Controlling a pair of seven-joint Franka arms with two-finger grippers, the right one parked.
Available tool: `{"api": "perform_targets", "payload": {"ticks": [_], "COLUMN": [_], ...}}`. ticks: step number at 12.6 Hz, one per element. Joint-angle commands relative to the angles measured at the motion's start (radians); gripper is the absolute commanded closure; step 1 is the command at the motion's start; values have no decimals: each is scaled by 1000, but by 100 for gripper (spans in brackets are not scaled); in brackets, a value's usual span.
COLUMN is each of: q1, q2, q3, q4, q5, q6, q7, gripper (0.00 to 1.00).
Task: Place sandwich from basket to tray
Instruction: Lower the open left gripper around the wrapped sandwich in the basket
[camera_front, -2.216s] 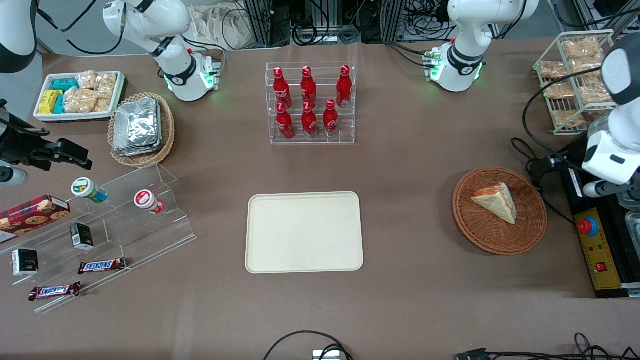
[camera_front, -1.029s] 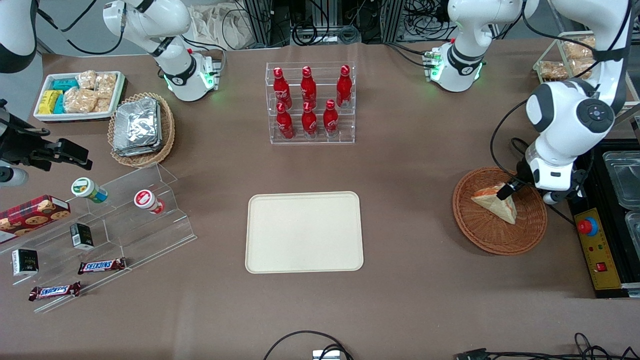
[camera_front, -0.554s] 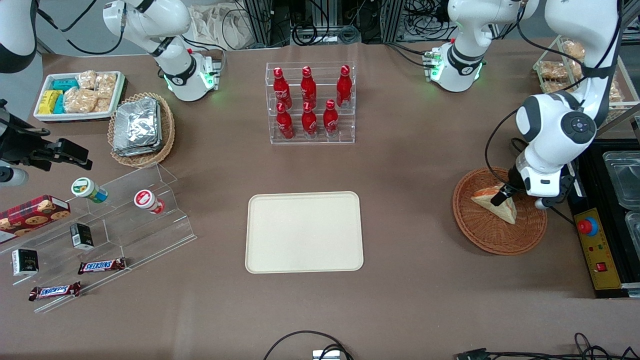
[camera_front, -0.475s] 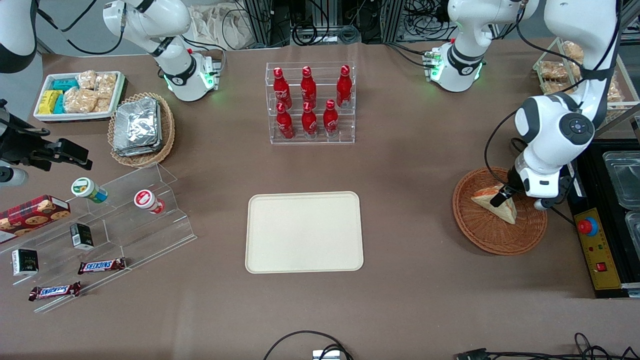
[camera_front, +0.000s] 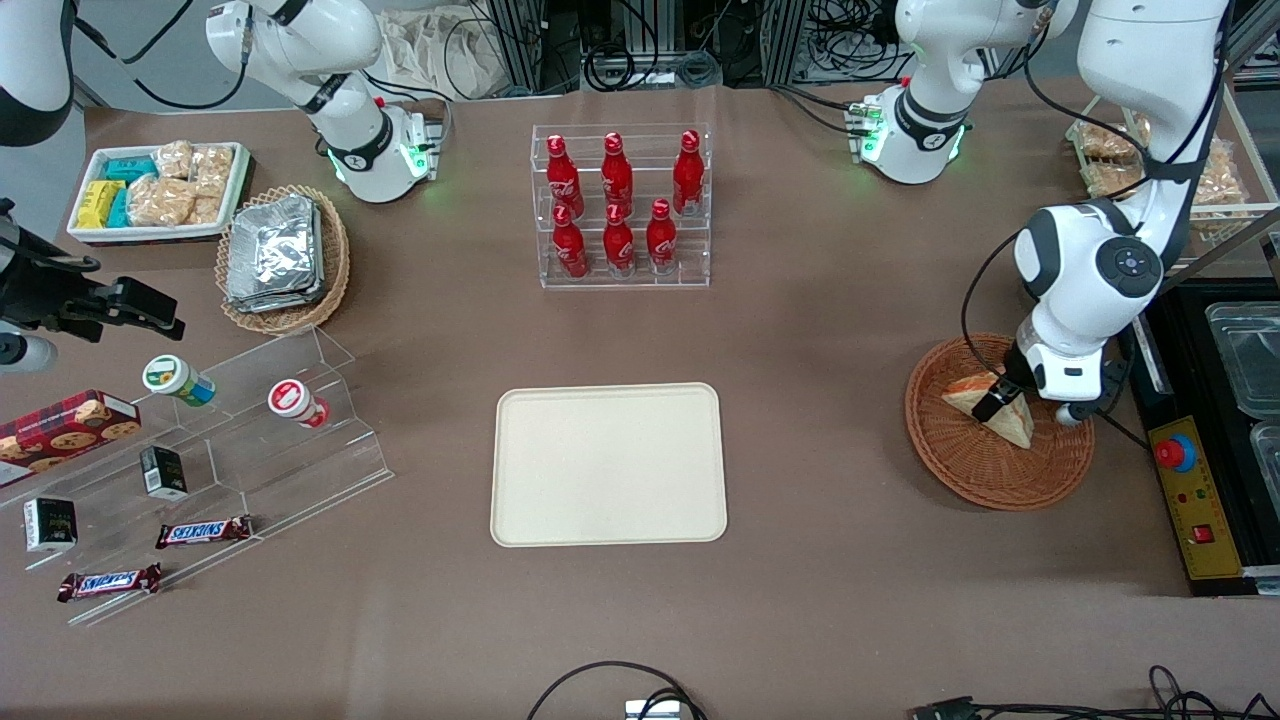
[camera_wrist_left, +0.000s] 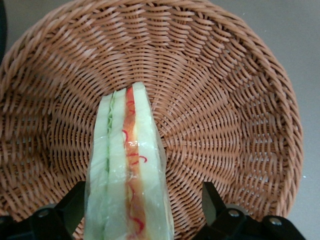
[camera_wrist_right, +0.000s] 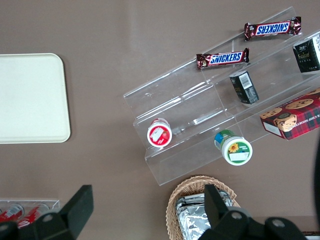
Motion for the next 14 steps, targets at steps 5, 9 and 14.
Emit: {"api": "perform_targets", "payload": {"ticks": [5,9,14], "q1": [3,1,1], "q2": [9,-7,-108], "q3": [2,2,0], "q4": [-25,-24,-14], "q5": [0,4,4], "q6": [57,46,-86], "q7": [-8,18,313], "gripper": [83,90,89]}}
